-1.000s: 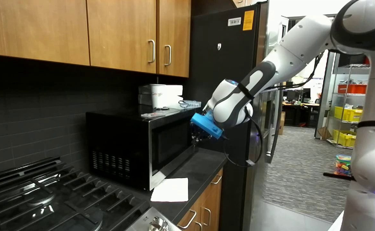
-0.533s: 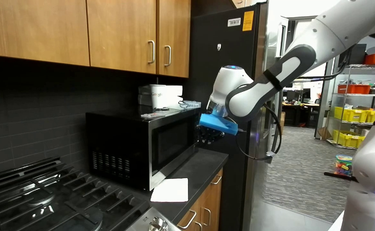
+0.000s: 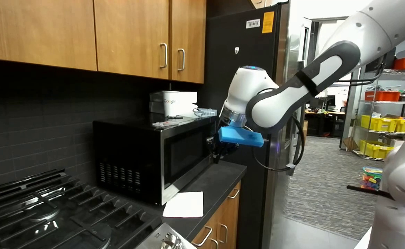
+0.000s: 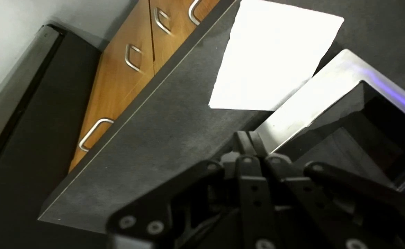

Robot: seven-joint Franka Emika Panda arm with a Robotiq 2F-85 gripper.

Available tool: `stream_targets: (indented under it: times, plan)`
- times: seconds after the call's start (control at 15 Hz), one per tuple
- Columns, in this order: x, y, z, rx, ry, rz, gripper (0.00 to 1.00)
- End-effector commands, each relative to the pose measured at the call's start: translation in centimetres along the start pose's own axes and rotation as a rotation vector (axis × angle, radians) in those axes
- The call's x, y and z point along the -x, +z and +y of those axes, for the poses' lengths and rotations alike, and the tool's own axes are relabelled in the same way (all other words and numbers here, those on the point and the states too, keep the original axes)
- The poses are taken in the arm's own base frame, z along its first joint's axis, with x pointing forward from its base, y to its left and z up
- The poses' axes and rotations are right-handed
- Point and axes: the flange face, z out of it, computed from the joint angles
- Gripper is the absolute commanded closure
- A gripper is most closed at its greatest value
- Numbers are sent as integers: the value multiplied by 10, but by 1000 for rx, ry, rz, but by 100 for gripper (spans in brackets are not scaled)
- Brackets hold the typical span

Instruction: Push the microwave door closed

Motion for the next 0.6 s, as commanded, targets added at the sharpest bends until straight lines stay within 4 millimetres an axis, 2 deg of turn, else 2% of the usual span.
stream_targets:
  times: [0.0,0.07,0.13,0.27,0.33,0.53]
  plan:
    - [-8,-29,10,-56,-102,-39,100]
    - [-9,-35,14,-71,-128,-57,100]
    - [-10,-43,19,-74,-150,-78,81]
    - [-12,-56,30,-70,-191,-105,68]
    - [-15,-38,20,-58,-152,-87,88]
    - [-16,-54,27,-58,-179,-92,69]
